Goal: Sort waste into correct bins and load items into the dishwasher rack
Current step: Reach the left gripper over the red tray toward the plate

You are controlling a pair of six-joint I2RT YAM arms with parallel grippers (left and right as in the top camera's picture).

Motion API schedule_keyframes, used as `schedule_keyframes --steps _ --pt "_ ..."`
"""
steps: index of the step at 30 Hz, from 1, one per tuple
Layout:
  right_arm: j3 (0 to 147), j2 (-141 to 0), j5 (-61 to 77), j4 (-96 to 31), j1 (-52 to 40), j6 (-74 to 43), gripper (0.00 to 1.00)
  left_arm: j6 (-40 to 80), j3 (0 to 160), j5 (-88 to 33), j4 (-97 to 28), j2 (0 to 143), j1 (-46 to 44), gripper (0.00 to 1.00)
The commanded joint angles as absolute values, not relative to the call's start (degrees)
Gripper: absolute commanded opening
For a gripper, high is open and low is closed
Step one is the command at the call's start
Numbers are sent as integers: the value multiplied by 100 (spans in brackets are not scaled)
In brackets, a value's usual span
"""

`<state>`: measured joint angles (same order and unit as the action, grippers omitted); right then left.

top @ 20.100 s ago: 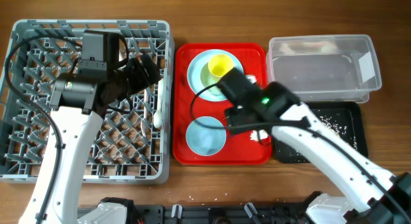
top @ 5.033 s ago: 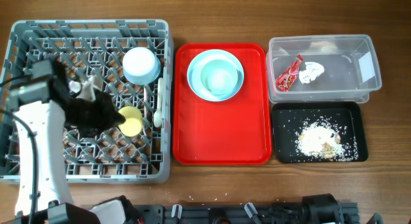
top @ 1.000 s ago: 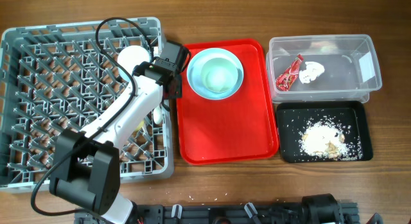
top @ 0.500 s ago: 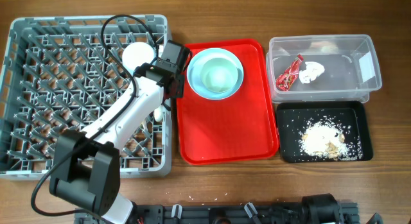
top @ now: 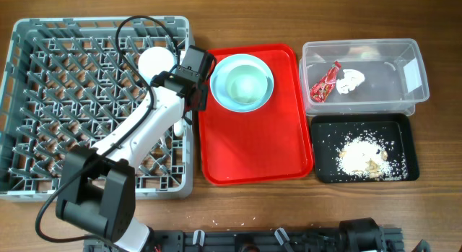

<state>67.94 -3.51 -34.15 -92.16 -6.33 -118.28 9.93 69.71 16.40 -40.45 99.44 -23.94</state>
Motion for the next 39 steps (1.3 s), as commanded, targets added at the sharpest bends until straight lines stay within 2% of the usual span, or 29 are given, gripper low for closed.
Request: schedule_keyframes --steps 1,2,4,8,10,11,13,17,19,23,25,26,30,39 --pt "6785 -316 -3470 -9209 -628 -11867 99 685 6952 1592 -3865 10018 -2486 32" --pt "6785 -316 -3470 -9209 -628 -11869 100 685 6980 1892 -3892 9970 -2486 37" --pt "6785 -316 -3470 -9209 -628 -11867 100 687 7144 2392 -4034 9730 -2486 38" --pt "6785 -316 -3470 -9209 -628 -11869 100 1103 7476 2303 -4353 8945 -2493 38" --pt "6785 -316 -3470 -9209 -628 -11869 100 1424 7507 1870 -4536 8449 -2493 38" --pt "6785 -316 -3470 -9209 -628 -11869 100 1579 7507 1474 -4687 8219 -2493 36" --pt "6785 -316 -3470 -9209 -628 -11867 100 1911 7505 224 -5168 7828 -2493 4" --pt "6785 -316 -3470 -9209 -628 -11869 100 2018 7308 -1678 -5859 7828 -2665 4" --pt "6785 -316 -3470 -9209 -628 -11869 100 2018 7076 -1959 -5811 7924 -2840 4" --pt "6785 -316 -3470 -9209 -628 -11867 100 2021 6567 -1944 -5470 8156 -3251 8" --pt "6785 -316 -3470 -9209 -628 -11867 100 2137 6316 -1837 -5293 8318 -3441 8" --pt "6785 -316 -3470 -9209 -628 -11869 100 2495 6128 -1466 -5203 8471 -3597 4" --pt "6785 -316 -3470 -9209 -628 -11869 100 3190 5712 -458 -5098 8932 -4075 4" --pt "6785 -316 -3470 -9209 -628 -11867 100 3546 5623 204 -5013 9675 -4777 4"
